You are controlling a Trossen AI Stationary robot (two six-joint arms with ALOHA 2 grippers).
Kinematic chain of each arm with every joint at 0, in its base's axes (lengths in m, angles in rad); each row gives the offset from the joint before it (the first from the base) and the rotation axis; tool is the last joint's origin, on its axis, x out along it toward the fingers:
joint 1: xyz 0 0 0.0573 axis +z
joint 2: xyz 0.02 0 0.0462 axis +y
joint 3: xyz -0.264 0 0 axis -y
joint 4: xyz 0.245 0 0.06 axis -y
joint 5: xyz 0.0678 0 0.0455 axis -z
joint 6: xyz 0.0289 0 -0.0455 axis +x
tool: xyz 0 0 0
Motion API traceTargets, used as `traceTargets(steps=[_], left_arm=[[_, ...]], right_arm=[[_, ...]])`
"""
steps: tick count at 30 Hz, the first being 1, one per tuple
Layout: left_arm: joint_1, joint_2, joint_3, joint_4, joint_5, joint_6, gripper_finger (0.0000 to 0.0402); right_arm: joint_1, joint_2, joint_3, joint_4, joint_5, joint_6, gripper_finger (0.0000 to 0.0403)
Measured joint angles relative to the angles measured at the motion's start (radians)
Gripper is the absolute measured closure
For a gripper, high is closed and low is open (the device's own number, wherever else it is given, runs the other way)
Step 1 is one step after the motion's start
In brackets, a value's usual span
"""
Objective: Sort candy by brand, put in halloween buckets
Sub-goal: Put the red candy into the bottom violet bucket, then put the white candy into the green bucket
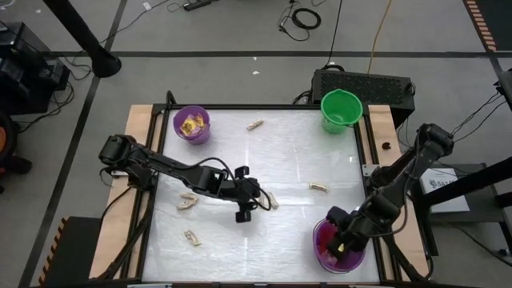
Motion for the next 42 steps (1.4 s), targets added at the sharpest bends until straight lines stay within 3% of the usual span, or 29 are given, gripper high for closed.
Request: traceTargets(steps=[11,16,21,26,31,36,42], left_arm=[[0.004,0.000,0.000,0.151,-0.001,0.000,0.0201],[0.013,0.000,0.000,0.177,0.000,0.007,0.0201],[0.076,0.000,0.000,0.253,0.000,0.008,0.0201],[0.164,0.000,0.000,0.338,0.052,-0.100,0.0201],[0.216,0.000,0.000,0.327,0.090,-0.215,0.0201],[0.232,0.000,0.001,0.283,0.090,-0.236,0.0201],[0.248,0.000,0.001,0.166,0.045,-0.165,0.0201]], right_arm=[[-0.087,-0.001,0.000,-0.011,-0.003,-0.261,0.0272],[-0.088,-0.008,0.000,-0.008,-0.004,-0.293,0.0247],[-0.088,-0.054,0.000,-0.007,0.037,-0.415,0.0248],[-0.098,-0.162,0.000,-0.035,0.278,-0.697,0.0263],[-0.192,-0.283,0.000,-0.085,0.405,-0.920,0.0286],[-0.335,-0.342,0.000,-0.098,0.412,-1.083,0.0306],[-0.498,-0.332,-0.008,-0.106,0.280,-1.149,0.0312]])
